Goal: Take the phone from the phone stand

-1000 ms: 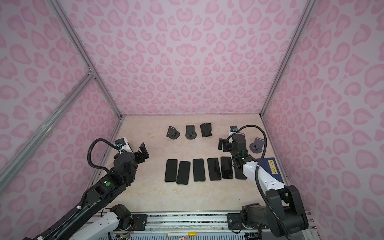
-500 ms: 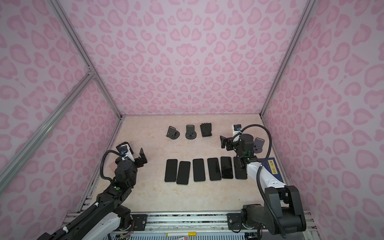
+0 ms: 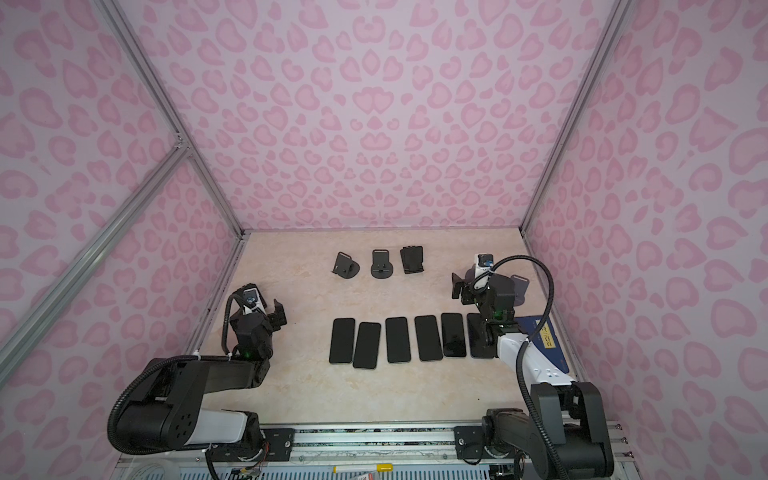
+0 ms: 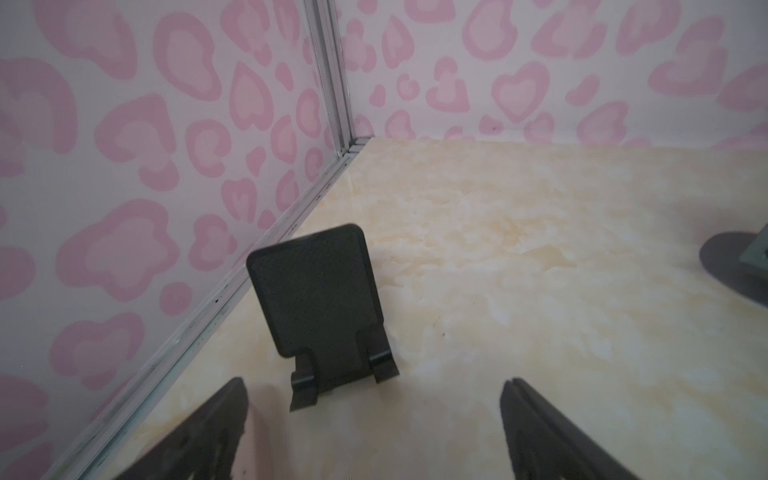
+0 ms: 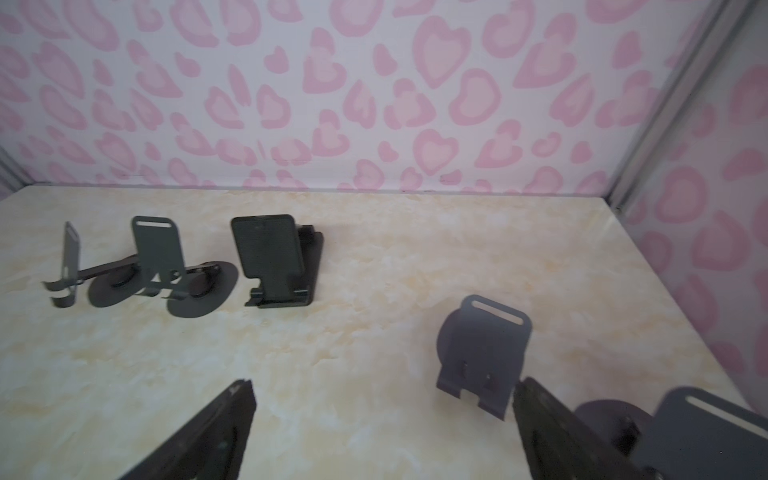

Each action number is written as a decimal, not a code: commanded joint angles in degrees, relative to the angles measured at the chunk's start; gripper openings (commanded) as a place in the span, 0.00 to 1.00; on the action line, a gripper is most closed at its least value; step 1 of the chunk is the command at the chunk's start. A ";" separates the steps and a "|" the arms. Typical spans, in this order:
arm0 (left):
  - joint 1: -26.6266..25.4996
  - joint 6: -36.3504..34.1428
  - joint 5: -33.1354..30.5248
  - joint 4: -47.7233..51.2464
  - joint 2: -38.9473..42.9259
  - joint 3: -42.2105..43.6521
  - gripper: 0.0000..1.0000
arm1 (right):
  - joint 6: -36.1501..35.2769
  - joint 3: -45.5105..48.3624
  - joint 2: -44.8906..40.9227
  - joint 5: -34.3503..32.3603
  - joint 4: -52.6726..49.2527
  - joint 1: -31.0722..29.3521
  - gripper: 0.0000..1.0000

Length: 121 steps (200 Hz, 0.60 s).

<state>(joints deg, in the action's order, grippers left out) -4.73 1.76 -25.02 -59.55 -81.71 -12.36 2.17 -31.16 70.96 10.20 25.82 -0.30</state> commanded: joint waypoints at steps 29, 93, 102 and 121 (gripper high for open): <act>2.84 1.71 10.26 0.46 -2.53 -4.86 0.98 | -1.59 6.02 3.13 -4.14 10.40 3.97 0.99; 3.18 2.15 10.05 0.58 -2.92 -5.25 0.98 | -1.92 6.04 11.63 1.09 14.52 4.71 1.00; 3.16 2.15 10.07 0.80 -2.81 -5.27 0.98 | -1.06 6.15 11.58 0.45 15.10 4.90 1.00; 3.21 2.19 9.99 0.73 -2.81 -5.23 0.98 | 0.62 10.40 13.93 -0.15 25.62 5.12 1.00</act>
<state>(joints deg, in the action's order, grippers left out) -1.63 3.49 -15.31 -58.33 -84.47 -17.08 0.71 -24.45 82.67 10.11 40.32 4.62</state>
